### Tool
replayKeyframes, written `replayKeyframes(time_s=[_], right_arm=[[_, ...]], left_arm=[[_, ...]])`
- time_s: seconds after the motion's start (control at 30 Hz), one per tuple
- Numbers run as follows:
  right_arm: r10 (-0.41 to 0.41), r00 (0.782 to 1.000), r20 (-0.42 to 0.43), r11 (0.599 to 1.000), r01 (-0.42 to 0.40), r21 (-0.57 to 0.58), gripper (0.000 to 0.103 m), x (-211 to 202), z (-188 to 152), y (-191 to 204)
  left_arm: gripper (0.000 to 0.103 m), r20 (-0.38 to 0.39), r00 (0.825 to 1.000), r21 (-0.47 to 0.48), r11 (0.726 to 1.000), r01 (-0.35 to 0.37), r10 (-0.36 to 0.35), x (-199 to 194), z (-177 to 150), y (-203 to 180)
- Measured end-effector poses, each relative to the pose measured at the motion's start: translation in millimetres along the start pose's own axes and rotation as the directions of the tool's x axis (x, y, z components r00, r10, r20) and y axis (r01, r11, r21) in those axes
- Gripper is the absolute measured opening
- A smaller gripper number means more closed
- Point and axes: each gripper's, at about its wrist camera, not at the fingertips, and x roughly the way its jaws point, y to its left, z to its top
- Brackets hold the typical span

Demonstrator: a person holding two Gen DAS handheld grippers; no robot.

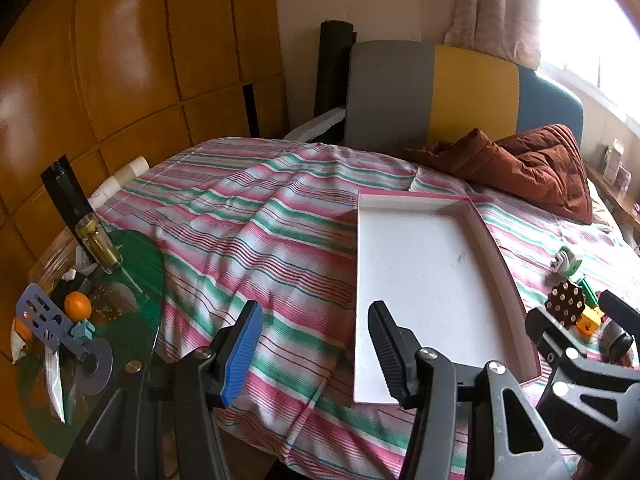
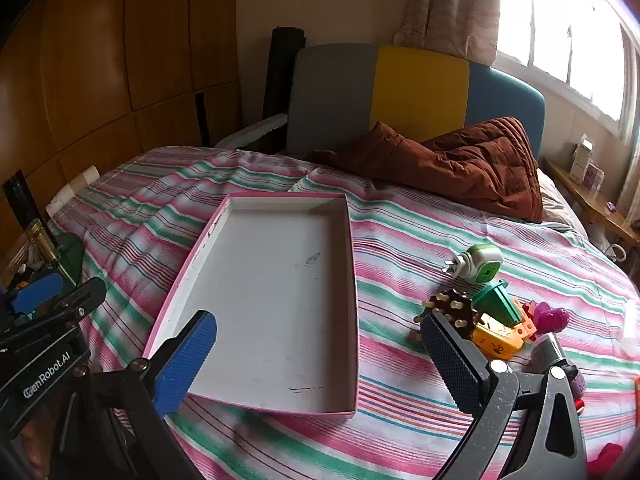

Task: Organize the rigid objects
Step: 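Move both tools toward the pile of toys beside the white tray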

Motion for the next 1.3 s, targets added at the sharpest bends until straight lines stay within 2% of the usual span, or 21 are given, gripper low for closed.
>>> replayKeyframes(time_s=[0.17, 0.2, 0.27, 0.43, 0.57, 0.63, 0.73, 0.8, 0.9, 1.0, 1.07, 1.2, 1.27, 1.3], right_arm=[[-0.008, 1.000, -0.002, 1.000, 0.008, 0.006, 0.103, 1, -1, -11], [-0.009, 1.000, 0.001, 1.000, 0.009, 0.004, 0.103, 1, -2, -14], [-0.011, 1.000, 0.002, 1.000, 0.011, 0.009, 0.103, 1, -1, -24], [-0.047, 0.999, 0.008, 0.996, 0.047, 0.076, 0.103, -2, 2, -67], [-0.092, 0.996, 0.012, 0.982, 0.089, 0.166, 0.103, -7, 8, -122], [-0.114, 0.993, 0.014, 0.969, 0.108, 0.221, 0.103, -10, 9, -151], [-0.156, 0.988, 0.013, 0.939, 0.144, 0.312, 0.103, -14, 8, -200], [-0.183, 0.983, -0.005, 0.915, 0.172, 0.364, 0.103, -14, 3, -231], [-0.213, 0.977, -0.014, 0.886, 0.200, 0.419, 0.103, -12, -9, -266], [-0.204, 0.979, -0.021, 0.851, 0.188, 0.491, 0.103, -10, -22, -290], [-0.173, 0.985, 0.000, 0.826, 0.145, 0.545, 0.103, -12, -22, -301], [-0.140, 0.989, 0.041, 0.799, 0.089, 0.594, 0.103, -18, -21, -308], [-0.122, 0.992, 0.039, 0.789, 0.073, 0.610, 0.103, -18, -21, -310], [-0.121, 0.992, 0.039, 0.786, 0.072, 0.614, 0.103, -19, -22, -311]], left_arm=[[0.056, -0.007, 1.000, 0.017, 0.999, 0.030, -0.030, 2, -2, -5], [0.056, -0.008, 0.994, 0.081, 0.991, 0.110, -0.110, 2, -3, -5], [0.056, -0.025, 0.987, 0.097, 0.982, 0.162, -0.161, 4, -4, -8], [0.056, -0.058, 0.950, 0.158, 0.937, 0.311, -0.306, 2, -9, -21], [0.056, -0.092, 0.923, 0.185, 0.904, 0.386, -0.375, -6, -13, -38], [0.056, -0.100, 0.915, 0.225, 0.887, 0.402, -0.390, -9, -15, -49], [0.056, -0.145, 0.894, 0.275, 0.851, 0.447, -0.423, -8, -16, -67], [0.056, -0.193, 0.866, 0.291, 0.816, 0.500, -0.462, -8, -16, -82], [0.056, -0.225, 0.833, 0.311, 0.773, 0.553, -0.505, -12, -12, -104], [0.056, -0.256, 0.806, 0.333, 0.735, 0.591, -0.533, -14, -5, -130], [0.056, -0.281, 0.789, 0.343, 0.711, 0.614, -0.546, -13, 1, -151], [0.056, -0.311, 0.795, 0.416, 0.678, 0.606, -0.521, -7, 6, -193], [0.056, -0.341, 0.786, 0.435, 0.655, 0.618, -0.515, -1, 4, -211], [0.056, -0.359, 0.775, 0.441, 0.637, 0.632, -0.520, 4, 3, -224]])
